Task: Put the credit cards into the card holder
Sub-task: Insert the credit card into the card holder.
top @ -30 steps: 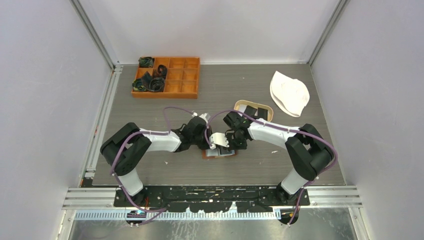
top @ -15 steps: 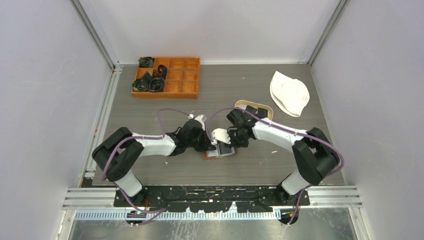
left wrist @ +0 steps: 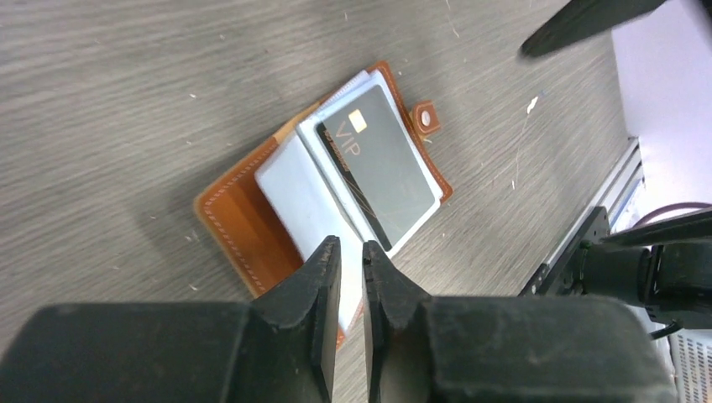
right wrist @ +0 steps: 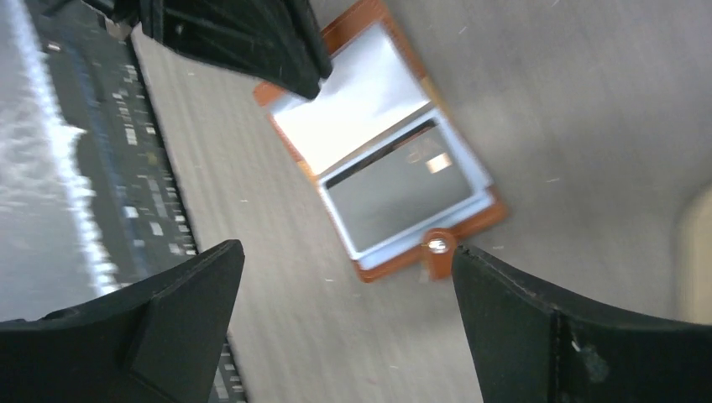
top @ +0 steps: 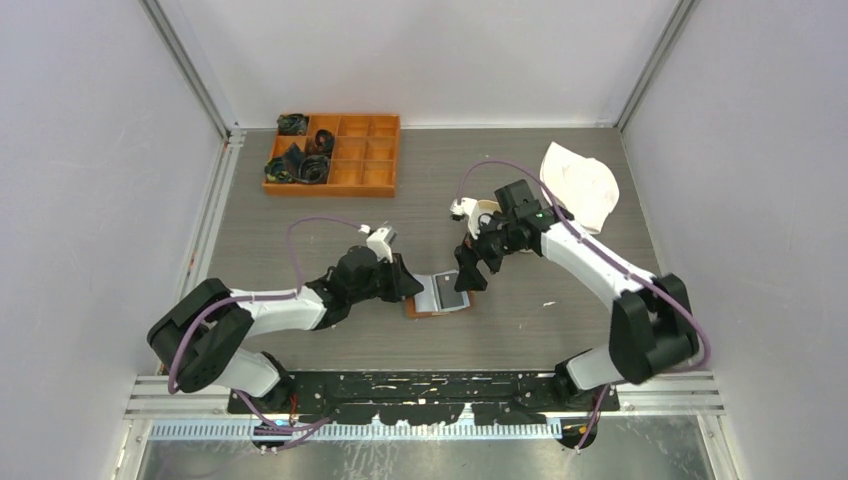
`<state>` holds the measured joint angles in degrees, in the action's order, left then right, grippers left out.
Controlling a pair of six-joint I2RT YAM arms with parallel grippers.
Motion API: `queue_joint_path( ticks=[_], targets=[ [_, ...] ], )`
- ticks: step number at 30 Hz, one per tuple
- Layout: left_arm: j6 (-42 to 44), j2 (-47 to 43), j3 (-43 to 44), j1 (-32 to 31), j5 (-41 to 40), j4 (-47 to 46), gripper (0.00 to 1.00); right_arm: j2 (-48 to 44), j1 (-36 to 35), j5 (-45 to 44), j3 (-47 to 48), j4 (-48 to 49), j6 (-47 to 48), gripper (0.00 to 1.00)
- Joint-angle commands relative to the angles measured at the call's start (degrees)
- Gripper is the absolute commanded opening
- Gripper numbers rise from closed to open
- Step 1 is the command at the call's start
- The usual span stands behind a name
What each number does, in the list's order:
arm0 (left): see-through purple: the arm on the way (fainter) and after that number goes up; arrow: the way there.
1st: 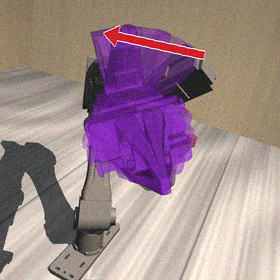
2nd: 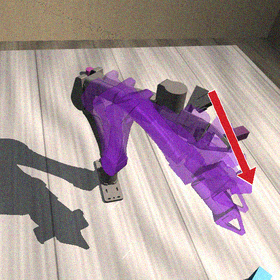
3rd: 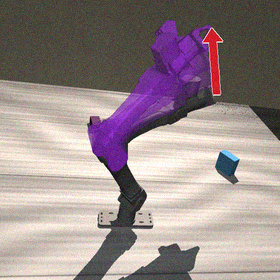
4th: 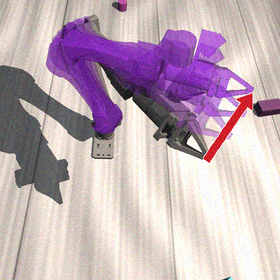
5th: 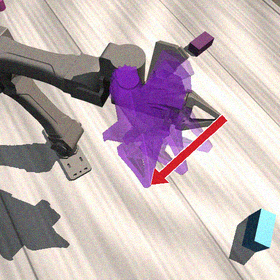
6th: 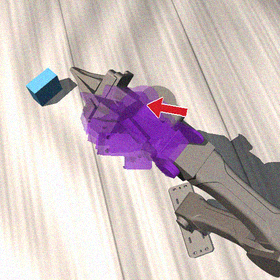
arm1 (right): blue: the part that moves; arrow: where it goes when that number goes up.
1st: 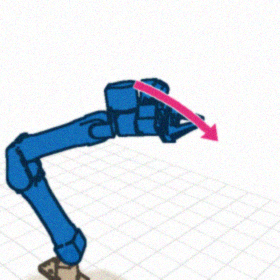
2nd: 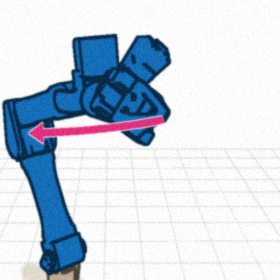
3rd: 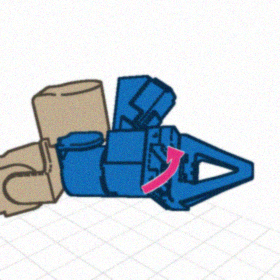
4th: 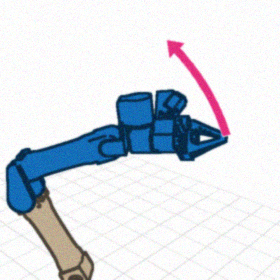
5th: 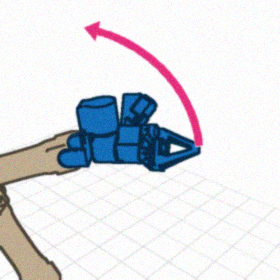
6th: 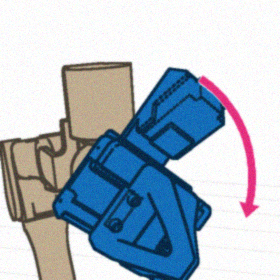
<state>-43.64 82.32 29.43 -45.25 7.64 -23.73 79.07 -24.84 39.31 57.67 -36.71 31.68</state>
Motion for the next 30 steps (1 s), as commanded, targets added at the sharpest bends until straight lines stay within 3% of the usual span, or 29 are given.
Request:
queue_joint_path(
  ticks=[1,4,5,7,9,17,18,20,22,25,30],
  targets=[
    [-0.25,-2.23,-4.48,3.73,2.88,-13.8,0.18,5.14,1.49,13.23,-1.71,0.48,-15.65,0.99],
    [-4.33,-1.3,-7.91,6.12,6.15,-21.45,0.18,6.93,1.88,9.03,-3.13,6.24,-23.83,0.99],
    [-5.09,-1.18,-8.87,6.4,6.5,-23.11,0.17,8.17,2.02,8.21,-3.03,6.7,-26.04,0.94],
    [-6.26,-1.35,-9.53,6.56,6.8,-24.41,0.16,10.36,2.37,5.49,-3.07,7.8,-29.86,0.74],
    [-6.95,-2.3,-9.84,6.51,6.77,-24.11,0.16,11.74,2.48,2.82,-2.9,8.11,-31.51,0.67],
    [-1.36,-16.19,-11.12,6.56,-0.12,-7.82,0.18,15.48,2.53,1.13,-2.21,9.95,-36.61,0.54],
    [-1.02,-17.96,-11.64,6.62,-0.83,-7.18,0.21,16.16,2.53,1.08,-2.02,9.92,-36.93,0.54],
    [-1.56,-20.9,-14.12,6.71,-2.06,-8.58,0.55,17.01,2.54,0.94,-1.62,9.69,-37.41,0.52],
    [-2.34,-22.82,-15.43,6.87,-4.06,-7.53,0.72,17.54,2.55,0.56,-1.47,9.66,-37.81,0.52],
    [-1.58,-23.8,-13.87,7.29,-4.27,-0.17,0.75,18.45,2.59,-0.35,-1.09,9.24,-38.18,0.52],
    [-4.06,-21.06,-11.51,6.88,-1.33,2.95,0.73,20.33,2.56,-1.27,0.21,7.91,-38.3,0.52]
  ],
)
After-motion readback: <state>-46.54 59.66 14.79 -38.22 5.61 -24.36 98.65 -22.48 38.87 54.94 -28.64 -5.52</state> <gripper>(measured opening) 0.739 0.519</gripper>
